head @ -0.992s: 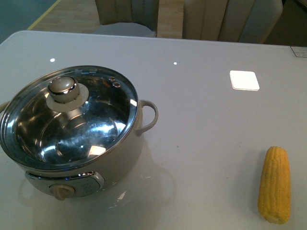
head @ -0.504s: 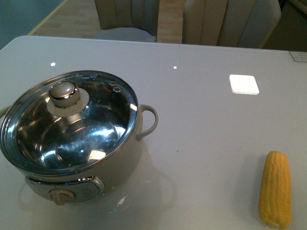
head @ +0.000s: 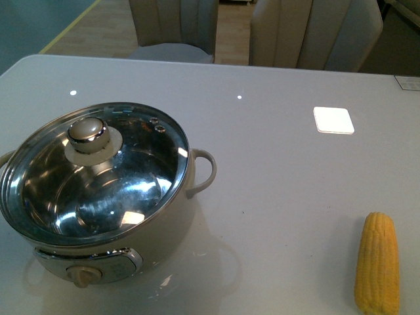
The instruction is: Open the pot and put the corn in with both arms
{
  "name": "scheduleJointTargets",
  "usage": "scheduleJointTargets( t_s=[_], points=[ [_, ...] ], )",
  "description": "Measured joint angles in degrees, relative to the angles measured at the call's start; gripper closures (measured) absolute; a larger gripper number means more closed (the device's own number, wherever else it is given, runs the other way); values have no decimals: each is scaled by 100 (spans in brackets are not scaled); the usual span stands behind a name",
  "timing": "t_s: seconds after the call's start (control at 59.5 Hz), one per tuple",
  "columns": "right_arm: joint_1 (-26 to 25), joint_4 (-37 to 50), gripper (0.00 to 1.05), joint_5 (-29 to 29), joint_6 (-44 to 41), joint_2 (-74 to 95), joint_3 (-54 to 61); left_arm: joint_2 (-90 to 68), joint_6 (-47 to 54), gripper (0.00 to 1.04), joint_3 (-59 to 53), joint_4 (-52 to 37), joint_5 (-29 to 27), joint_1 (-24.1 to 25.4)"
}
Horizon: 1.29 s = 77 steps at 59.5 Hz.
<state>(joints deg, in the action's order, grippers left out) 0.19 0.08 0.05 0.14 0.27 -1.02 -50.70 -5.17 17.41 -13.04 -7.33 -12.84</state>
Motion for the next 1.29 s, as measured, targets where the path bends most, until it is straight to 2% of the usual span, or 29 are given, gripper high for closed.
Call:
scheduleJointTargets(
  t_s=[0.135, 0.269, 0.605, 1.11, 1.177, 1.295],
  points=[
    [0, 0, 9, 0, 0, 0, 0, -1727, 149, 7, 409, -1504, -66, -74],
    [0, 0, 9, 0, 0, 0, 0, -3185, 251, 7, 949, -2354, -330, -120],
    [0, 0, 9, 0, 0, 0, 0, -5119, 234, 7, 1722, -3038, -562, -514],
    [0, 0, 9, 0, 0, 0, 0, -6308, 105, 7, 1751, -3941, -791, -669],
    [0, 0, 9, 0, 0, 0, 0, -6345, 87, 13, 1749, -4015, -822, -691],
    [0, 0, 9, 0, 0, 0, 0, -6408, 31, 31, 1746, -4098, -874, -723]
  ],
)
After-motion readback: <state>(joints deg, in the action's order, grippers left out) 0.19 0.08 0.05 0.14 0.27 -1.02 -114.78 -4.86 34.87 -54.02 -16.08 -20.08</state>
